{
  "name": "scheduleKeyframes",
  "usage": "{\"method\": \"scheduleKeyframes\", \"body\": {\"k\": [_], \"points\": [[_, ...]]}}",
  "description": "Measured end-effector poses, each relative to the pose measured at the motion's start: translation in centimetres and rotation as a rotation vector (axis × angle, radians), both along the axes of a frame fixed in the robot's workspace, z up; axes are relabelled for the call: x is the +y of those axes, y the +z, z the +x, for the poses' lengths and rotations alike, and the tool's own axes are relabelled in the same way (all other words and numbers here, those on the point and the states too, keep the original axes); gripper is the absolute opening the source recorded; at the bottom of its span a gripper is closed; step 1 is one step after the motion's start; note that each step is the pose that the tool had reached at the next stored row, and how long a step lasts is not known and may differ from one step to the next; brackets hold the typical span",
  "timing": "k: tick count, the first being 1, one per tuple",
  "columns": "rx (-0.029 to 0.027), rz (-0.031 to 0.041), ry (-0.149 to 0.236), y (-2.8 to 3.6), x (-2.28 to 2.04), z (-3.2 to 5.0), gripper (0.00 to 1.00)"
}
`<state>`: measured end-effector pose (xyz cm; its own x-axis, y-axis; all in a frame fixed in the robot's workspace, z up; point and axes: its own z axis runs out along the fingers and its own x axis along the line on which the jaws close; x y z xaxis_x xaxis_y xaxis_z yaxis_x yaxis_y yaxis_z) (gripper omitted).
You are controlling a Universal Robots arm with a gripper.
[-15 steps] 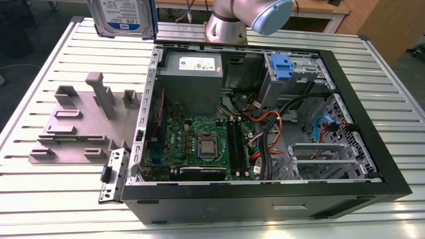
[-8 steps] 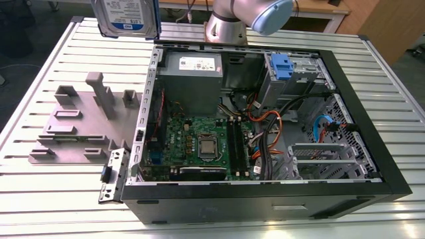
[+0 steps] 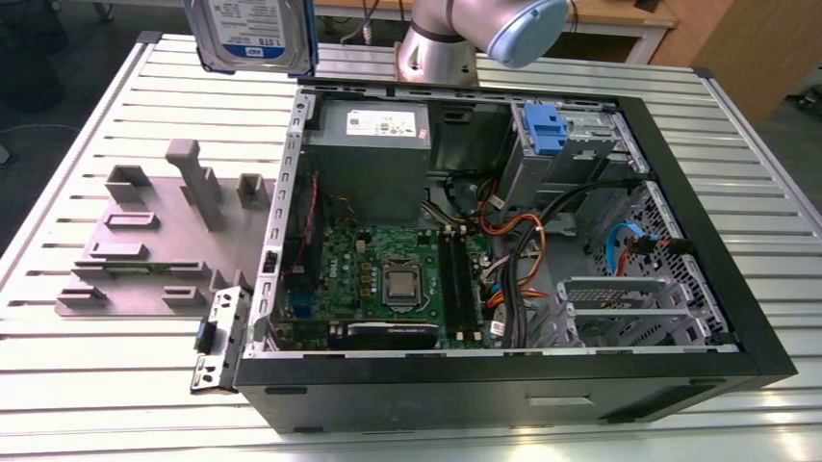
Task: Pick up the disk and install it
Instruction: 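Pick up the disk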
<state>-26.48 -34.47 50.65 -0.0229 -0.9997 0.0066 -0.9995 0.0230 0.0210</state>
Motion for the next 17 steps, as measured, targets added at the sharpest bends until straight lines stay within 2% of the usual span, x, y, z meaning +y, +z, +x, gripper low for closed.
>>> {"method": "scheduleKeyframes", "body": {"k": [17], "points": [[0.0000,0.0000,0.000,0.00,0.00,0.89,0.36]]}}
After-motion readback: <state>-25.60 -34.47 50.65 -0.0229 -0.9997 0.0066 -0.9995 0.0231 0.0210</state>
